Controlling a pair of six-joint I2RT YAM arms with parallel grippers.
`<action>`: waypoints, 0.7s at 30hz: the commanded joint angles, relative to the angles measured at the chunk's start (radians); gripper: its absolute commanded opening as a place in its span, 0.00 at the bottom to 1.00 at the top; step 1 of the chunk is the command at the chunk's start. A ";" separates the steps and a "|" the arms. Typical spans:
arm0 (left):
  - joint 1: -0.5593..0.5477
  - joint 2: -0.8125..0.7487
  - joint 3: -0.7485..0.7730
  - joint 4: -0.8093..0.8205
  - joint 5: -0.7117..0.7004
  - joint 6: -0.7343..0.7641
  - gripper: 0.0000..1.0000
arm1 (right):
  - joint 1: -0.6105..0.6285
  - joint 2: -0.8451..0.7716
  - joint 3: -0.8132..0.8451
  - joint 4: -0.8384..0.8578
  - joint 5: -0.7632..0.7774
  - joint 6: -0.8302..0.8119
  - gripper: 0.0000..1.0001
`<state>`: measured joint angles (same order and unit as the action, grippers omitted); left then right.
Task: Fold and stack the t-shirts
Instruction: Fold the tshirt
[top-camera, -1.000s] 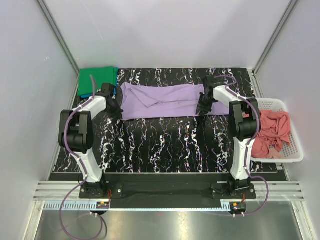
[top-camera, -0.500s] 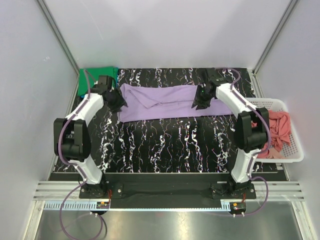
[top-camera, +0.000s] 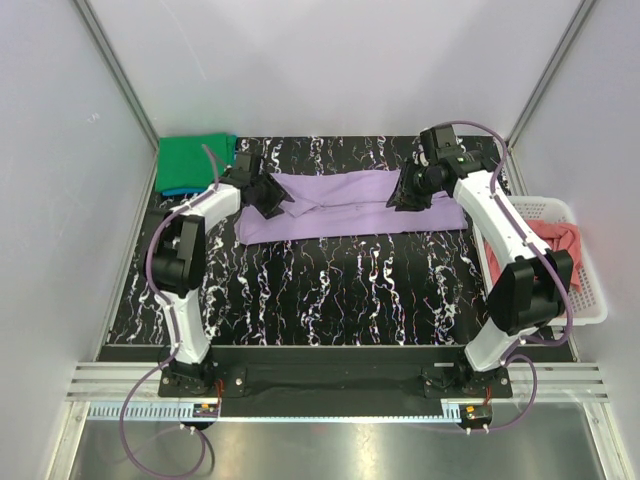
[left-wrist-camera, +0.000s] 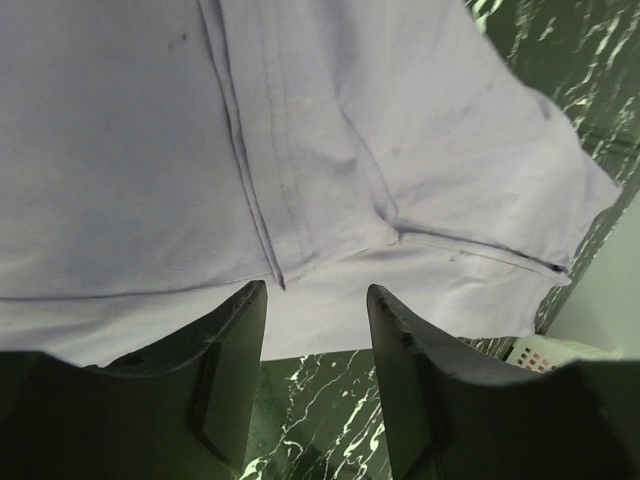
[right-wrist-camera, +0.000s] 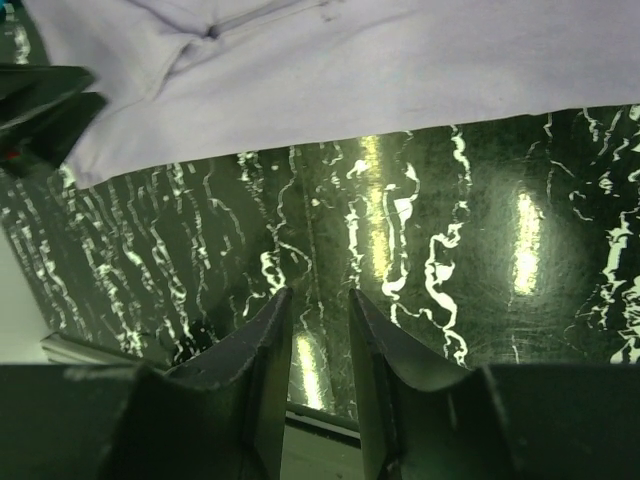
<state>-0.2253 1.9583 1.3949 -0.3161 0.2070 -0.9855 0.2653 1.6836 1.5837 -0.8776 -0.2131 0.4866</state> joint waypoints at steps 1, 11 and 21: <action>-0.011 0.004 0.058 0.061 -0.041 -0.044 0.50 | -0.001 -0.061 -0.004 0.006 -0.055 0.003 0.36; -0.034 0.099 0.110 0.002 -0.072 -0.067 0.49 | -0.001 -0.056 0.053 -0.027 -0.022 -0.006 0.36; -0.063 0.117 0.148 -0.084 -0.150 -0.067 0.42 | -0.001 -0.048 0.081 -0.044 -0.005 -0.016 0.35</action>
<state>-0.2806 2.0834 1.4948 -0.3855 0.1127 -1.0473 0.2653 1.6516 1.6176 -0.9142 -0.2276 0.4892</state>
